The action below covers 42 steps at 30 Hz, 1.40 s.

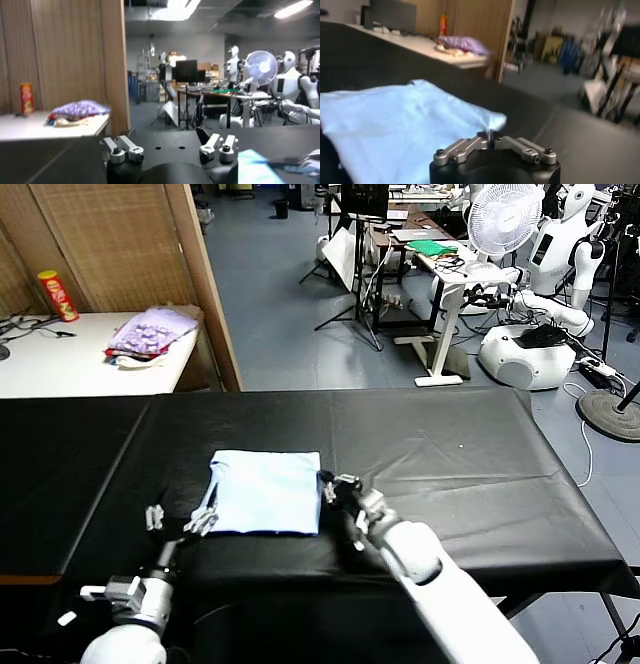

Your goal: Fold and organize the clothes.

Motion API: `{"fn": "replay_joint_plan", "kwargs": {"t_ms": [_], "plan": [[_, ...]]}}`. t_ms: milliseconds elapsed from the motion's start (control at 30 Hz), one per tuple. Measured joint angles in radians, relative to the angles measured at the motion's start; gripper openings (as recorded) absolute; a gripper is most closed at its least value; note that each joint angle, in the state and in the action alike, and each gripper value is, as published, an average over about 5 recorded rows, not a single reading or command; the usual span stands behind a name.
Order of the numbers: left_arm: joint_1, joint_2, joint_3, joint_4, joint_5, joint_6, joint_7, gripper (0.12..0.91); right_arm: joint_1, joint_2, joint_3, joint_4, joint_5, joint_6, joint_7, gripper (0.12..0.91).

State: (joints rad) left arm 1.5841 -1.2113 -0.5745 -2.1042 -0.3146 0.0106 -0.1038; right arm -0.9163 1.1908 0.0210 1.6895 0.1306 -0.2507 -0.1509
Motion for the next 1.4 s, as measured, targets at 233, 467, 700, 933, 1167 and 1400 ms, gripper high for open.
{"fn": "replay_joint_plan", "kwargs": {"t_ms": [233, 467, 700, 933, 1167, 1400], "plan": [[0.029, 0.028, -0.029, 0.003, -0.055, 0.046, -0.01, 0.798, -0.141, -0.091, 0.09, 0.143, 0.012, 0.066, 0.079, 0.643], [0.096, 0.084, -0.056, -0.021, -0.105, 0.039, -0.03, 0.798, -0.349, -0.089, 0.219, 0.292, 0.017, 0.081, 0.149, 0.796], [0.212, 0.132, -0.085, -0.043, -0.143, -0.004, -0.054, 0.798, -0.582, -0.063, 0.325, 0.417, -0.007, 0.062, 0.2, 0.798], [0.345, 0.17, -0.127, -0.087, -0.244, 0.032, -0.077, 0.798, -0.769, -0.032, 0.371, 0.55, -0.027, -0.005, 0.274, 0.798], [0.421, 0.179, -0.148, -0.144, -0.255, 0.072, -0.116, 0.798, -0.867, -0.006, 0.369, 0.621, -0.026, -0.039, 0.31, 0.798], [0.44, 0.185, -0.153, -0.159, -0.275, 0.086, -0.11, 0.798, -0.89, 0.0, 0.356, 0.64, -0.033, -0.046, 0.31, 0.798]]}}
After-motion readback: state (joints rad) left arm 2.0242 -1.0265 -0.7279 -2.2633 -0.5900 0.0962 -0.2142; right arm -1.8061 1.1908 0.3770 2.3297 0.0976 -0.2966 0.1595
